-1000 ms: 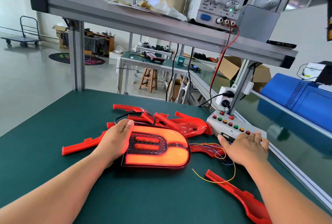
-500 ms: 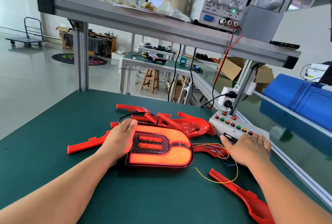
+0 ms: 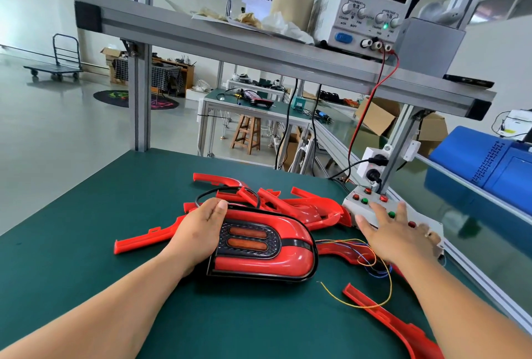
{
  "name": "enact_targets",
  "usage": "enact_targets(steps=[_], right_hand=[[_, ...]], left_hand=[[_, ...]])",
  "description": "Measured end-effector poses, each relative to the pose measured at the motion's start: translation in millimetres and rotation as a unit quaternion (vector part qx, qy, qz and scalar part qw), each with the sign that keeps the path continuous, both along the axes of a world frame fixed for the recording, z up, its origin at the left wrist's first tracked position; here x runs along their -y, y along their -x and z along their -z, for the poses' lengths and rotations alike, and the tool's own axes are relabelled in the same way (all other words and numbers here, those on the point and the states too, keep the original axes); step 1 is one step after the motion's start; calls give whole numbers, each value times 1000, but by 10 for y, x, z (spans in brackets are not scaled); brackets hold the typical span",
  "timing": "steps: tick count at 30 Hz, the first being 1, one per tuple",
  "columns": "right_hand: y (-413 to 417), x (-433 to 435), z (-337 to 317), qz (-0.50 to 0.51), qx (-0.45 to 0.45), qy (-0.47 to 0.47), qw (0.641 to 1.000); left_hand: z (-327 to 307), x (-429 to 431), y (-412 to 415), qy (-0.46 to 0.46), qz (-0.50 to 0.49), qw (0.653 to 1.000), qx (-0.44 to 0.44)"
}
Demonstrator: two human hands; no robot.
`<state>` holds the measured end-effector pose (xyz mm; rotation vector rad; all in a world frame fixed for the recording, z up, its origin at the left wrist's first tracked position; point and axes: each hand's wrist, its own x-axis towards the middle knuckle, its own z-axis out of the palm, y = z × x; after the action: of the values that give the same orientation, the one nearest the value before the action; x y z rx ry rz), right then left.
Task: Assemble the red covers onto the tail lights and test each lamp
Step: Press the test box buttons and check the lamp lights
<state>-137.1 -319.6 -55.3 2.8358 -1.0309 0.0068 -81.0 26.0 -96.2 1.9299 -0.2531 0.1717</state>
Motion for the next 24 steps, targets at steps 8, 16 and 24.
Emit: enact_targets(steps=[8, 16, 24], right_hand=[[-230, -55, -143, 41, -51, -33, 997], [-300, -77, -126, 59, -69, -41, 995], [-396, 19, -121, 59, -38, -107, 992]], left_hand=[[-1, -2, 3, -3, 2, 1000, 2], [-2, 2, -9, 8, 4, 1000, 4], [-9, 1, -6, 5, 4, 1000, 3]])
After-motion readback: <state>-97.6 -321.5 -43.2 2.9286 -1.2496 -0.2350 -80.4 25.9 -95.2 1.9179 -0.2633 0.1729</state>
